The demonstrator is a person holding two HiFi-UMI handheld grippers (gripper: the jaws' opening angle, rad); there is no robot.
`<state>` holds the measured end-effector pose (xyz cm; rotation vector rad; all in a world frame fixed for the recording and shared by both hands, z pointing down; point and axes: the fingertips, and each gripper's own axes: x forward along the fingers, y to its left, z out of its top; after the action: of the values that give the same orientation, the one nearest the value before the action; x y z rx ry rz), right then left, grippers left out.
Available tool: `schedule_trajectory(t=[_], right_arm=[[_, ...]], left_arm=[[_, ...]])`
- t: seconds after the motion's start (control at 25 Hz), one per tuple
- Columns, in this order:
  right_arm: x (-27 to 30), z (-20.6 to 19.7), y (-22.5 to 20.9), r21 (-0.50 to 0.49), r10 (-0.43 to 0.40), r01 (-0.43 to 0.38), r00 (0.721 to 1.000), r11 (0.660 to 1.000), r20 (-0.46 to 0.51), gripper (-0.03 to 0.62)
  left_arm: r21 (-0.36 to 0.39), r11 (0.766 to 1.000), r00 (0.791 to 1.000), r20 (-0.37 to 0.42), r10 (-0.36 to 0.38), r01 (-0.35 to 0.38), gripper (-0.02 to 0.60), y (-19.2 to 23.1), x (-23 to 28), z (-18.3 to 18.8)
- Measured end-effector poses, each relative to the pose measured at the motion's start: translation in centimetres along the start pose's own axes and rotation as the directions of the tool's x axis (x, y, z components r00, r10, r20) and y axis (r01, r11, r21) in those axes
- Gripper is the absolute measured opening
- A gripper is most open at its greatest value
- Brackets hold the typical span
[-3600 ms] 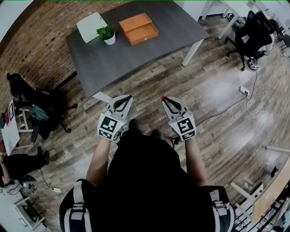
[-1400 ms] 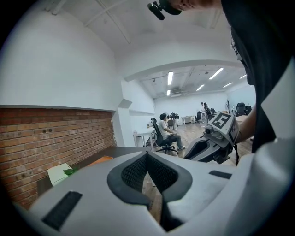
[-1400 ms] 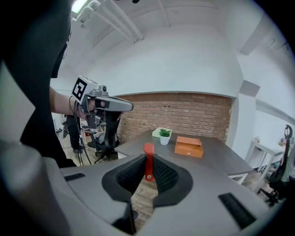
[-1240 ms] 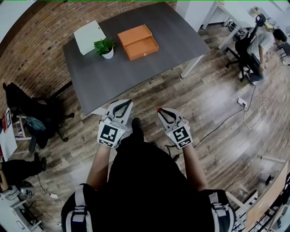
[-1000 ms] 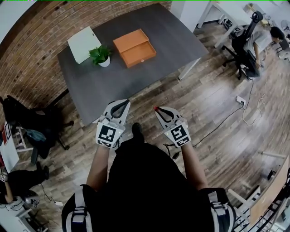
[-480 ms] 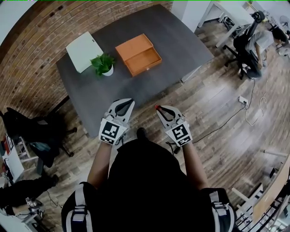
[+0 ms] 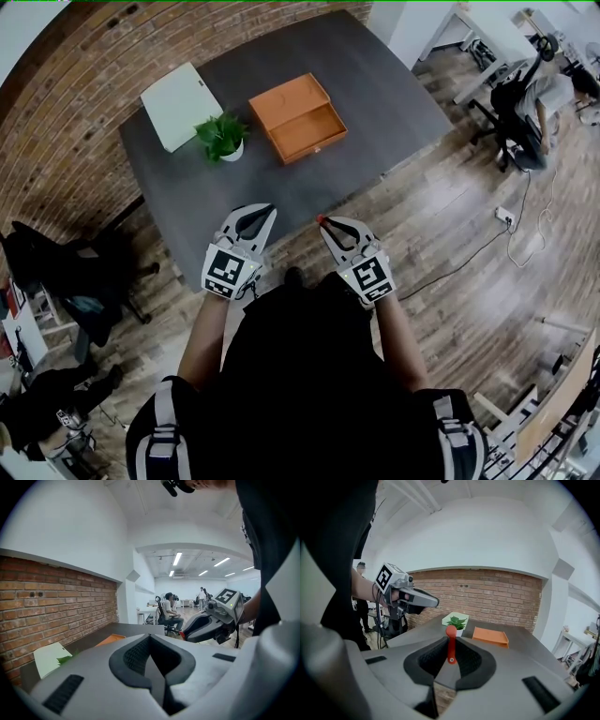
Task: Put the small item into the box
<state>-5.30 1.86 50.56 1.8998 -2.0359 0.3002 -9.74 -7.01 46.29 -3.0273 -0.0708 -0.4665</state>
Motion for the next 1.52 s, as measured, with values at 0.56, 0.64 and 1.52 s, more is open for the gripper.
schedule_trajectory(t=[0.56,0.64,1.52], right_arm=[[4.1,-0.5,-7.5,-0.052,0.162,-0.162,0.987,0.985,-0.022,0.063],[5.2,0.1,-9.4,-0.068,0.186,-0.187,0.982,0.980,-0.016,0.063],[11.6,-0.8,-22.1,-0.148,0.471,-0.473,0.881,0.869,-0.050,0.063]], left_arm=[[-0.050,0.986,0.986,-0.053,0.159,-0.161,0.021,4.1,4.5,0.5],[-0.034,0.983,0.983,-0.048,0.179,-0.181,0.021,5.3,6.0,1.4],[-0.077,0.883,0.882,-0.134,0.451,-0.463,0.021,9.7,15.3,4.6]])
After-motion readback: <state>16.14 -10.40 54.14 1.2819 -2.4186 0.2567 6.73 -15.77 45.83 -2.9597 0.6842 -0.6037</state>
